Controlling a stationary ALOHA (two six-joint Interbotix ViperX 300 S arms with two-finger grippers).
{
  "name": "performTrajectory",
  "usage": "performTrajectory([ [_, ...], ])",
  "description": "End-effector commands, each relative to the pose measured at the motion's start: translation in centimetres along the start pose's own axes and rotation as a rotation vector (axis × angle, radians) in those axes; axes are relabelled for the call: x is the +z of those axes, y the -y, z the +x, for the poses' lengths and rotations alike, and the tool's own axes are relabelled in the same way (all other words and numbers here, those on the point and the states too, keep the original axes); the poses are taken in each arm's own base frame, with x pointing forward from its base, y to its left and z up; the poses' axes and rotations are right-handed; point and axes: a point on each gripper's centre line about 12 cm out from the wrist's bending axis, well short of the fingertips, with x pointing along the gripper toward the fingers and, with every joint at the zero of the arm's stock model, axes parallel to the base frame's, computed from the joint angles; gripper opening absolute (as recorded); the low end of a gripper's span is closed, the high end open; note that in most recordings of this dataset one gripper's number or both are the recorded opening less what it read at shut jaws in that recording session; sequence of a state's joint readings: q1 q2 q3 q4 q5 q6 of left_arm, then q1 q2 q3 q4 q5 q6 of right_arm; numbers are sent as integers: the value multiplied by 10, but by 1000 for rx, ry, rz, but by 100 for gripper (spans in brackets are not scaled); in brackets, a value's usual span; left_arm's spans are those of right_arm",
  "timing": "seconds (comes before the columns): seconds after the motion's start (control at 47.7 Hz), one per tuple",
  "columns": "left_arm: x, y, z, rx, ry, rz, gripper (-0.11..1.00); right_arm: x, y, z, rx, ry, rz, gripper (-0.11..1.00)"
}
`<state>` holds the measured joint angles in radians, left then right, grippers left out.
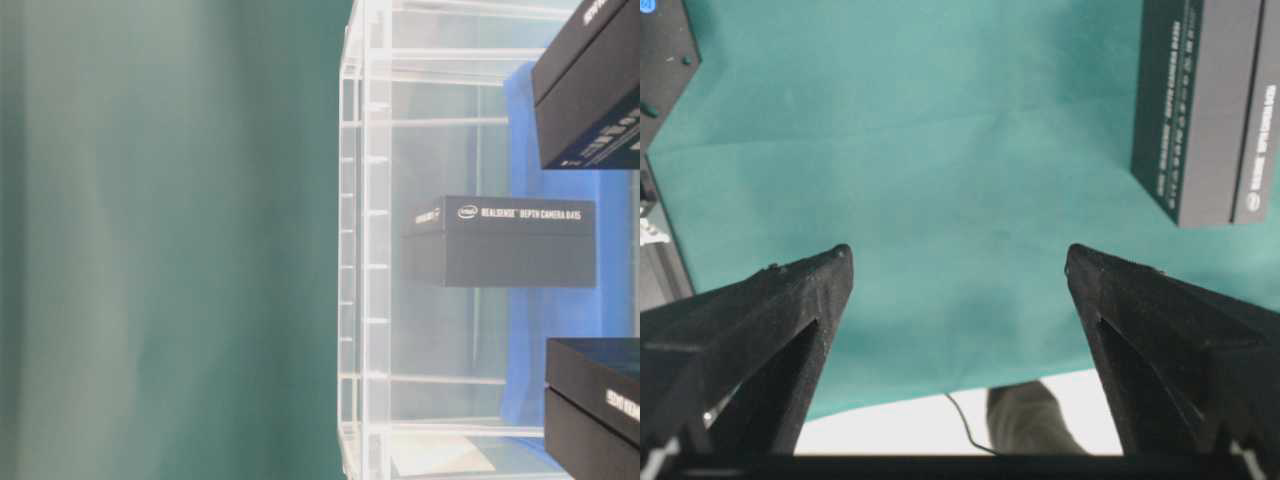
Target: Take the box out of the case with both arms.
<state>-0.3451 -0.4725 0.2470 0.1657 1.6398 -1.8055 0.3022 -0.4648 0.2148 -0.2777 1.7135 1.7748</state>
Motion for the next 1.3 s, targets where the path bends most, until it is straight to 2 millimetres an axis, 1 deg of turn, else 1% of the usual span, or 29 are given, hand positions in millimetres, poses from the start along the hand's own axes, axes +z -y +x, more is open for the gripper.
performTrajectory([
  [0.0,0,0,-4,-16,-1,0,91,1,-1,-4,17,-1,2,93],
  [0.503,1,1,-4,-14,0,-3,91,1,0,-4,19,0,1,93],
  [0.65,8,1,-4,-14,4,-24,91,6,-1,-2,14,8,9,93],
  [0.775,19,1,-3,-6,15,-26,91,15,0,1,2,28,20,93],
  [0.859,28,1,0,7,24,-6,91,25,2,5,-13,37,19,93],
  [1.069,68,-2,5,45,52,-7,91,63,8,15,-4,61,13,93],
  [1.278,104,-8,8,69,74,13,91,109,15,26,-19,95,16,93],
])
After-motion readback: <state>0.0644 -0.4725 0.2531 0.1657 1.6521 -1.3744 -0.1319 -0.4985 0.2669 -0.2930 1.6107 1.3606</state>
